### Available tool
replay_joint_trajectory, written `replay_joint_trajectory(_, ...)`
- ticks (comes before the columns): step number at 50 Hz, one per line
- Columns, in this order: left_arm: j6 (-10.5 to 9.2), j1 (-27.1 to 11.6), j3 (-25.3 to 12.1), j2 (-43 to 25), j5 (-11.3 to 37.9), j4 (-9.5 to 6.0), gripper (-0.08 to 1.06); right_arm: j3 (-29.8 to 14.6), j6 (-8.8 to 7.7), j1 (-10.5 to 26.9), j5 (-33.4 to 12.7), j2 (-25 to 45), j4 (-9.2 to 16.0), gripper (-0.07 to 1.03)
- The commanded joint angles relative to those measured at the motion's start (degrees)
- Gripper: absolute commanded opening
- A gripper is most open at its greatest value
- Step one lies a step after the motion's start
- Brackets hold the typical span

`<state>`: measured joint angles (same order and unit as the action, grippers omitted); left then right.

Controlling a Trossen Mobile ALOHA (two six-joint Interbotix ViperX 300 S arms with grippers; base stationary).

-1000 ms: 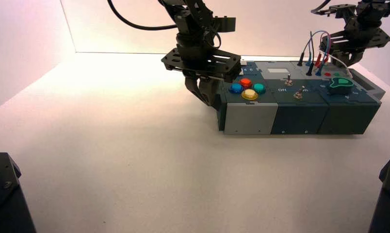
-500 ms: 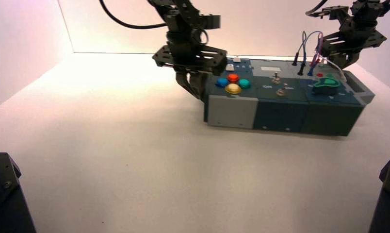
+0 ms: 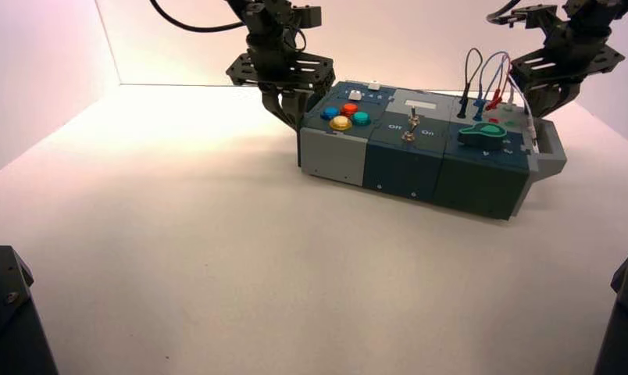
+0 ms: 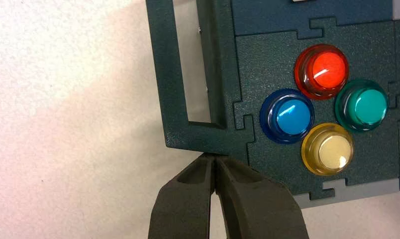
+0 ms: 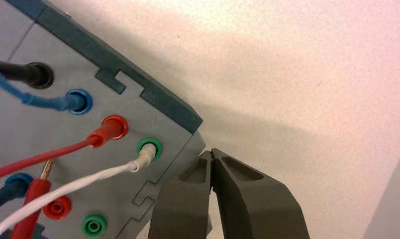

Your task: Rotate the box clockwise.

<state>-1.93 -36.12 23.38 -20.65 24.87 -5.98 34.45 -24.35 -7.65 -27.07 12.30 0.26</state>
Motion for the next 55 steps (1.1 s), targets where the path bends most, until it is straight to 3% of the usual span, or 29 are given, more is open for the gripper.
replay_joint_trajectory(1, 0.44, -1.8, -6.5, -0.3, -1.4, -0.44, -0.03, 3.8, -0.44, 8.2, -0.9, -2.7, 1.3, -0.02)
replay_joint_trajectory(24, 2.02, -1.2, -9.5, -2.4, -1.4, -0.44, -0.03, 8.3, -0.44, 13.5, -0.7, -3.0, 2.8, -0.02)
replay_joint_trajectory(41, 2.37, 2.5, -10.6, -2.8, -1.4, -0.44, -0.03, 10.4, -0.53, 15.6, -1.9, -3.2, 2.6, -0.02)
replay_joint_trajectory(55, 2.72, 4.7, -11.9, -4.0, -1.3, -0.44, -0.03, 10.6, -2.90, 18.6, -5.7, -2.5, 2.5, -0.02)
